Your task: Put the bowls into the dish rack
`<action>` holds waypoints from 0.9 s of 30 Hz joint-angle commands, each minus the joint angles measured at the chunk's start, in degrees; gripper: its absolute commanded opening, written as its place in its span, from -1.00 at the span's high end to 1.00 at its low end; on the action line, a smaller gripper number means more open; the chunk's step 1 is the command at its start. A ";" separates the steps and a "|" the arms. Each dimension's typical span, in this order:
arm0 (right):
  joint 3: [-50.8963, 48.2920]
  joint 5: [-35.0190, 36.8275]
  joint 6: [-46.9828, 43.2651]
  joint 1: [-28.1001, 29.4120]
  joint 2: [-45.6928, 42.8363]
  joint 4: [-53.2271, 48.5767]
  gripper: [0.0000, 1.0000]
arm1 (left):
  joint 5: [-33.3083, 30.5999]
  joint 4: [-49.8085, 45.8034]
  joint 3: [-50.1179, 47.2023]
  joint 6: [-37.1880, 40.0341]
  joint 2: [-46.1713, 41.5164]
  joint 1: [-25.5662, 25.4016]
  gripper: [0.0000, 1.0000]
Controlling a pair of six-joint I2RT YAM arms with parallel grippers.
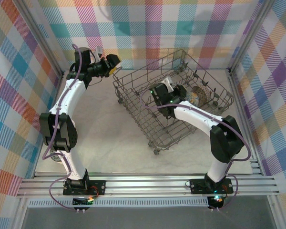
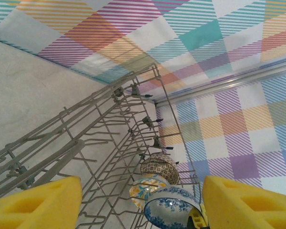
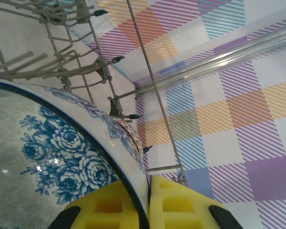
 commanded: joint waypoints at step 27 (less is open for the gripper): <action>-12.90 4.85 -28.82 -2.12 -5.79 38.41 1.00 | 1.10 0.57 -0.56 0.08 -2.41 0.52 -0.36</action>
